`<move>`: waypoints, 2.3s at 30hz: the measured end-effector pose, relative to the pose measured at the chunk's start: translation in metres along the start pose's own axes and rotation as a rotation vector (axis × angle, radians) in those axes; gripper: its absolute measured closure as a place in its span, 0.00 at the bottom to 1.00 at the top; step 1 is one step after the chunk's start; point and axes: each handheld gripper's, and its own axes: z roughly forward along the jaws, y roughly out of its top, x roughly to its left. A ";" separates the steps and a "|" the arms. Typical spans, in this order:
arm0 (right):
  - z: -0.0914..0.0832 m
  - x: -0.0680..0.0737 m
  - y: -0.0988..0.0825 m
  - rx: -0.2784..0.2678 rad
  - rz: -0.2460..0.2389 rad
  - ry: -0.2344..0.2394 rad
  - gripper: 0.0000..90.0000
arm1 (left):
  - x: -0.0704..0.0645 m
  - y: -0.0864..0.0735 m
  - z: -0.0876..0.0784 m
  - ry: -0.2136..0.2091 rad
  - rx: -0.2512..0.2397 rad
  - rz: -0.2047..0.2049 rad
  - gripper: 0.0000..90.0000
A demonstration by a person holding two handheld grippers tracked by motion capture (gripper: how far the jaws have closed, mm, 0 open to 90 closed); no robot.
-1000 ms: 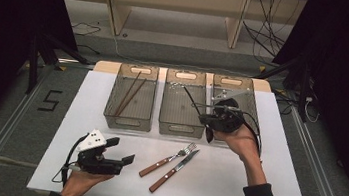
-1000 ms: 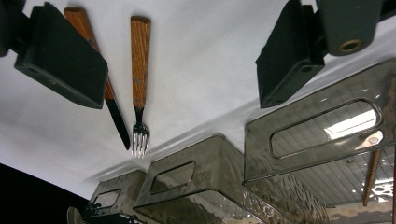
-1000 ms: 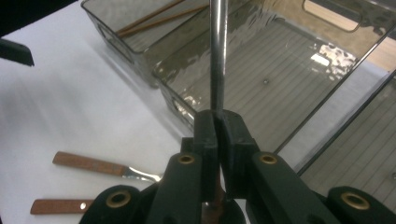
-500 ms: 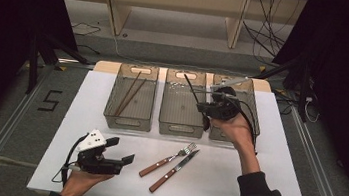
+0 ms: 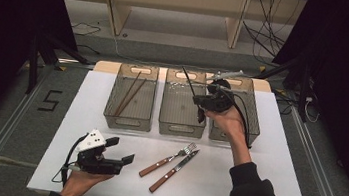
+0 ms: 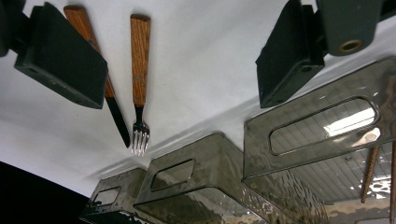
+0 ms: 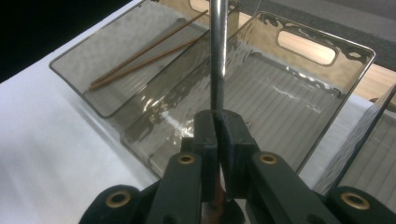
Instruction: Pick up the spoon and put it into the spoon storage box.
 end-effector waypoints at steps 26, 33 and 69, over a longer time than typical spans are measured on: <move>0.034 -0.007 0.005 0.023 0.059 -0.030 0.96 | 0.000 0.000 0.000 -0.003 -0.010 -0.004 0.18; 0.043 -0.008 0.003 0.042 0.075 -0.035 0.96 | 0.000 0.000 0.000 -0.004 -0.007 -0.001 0.18; 0.035 -0.003 -0.010 0.055 0.077 -0.017 0.48 | 0.000 0.000 0.000 -0.005 0.005 0.005 0.18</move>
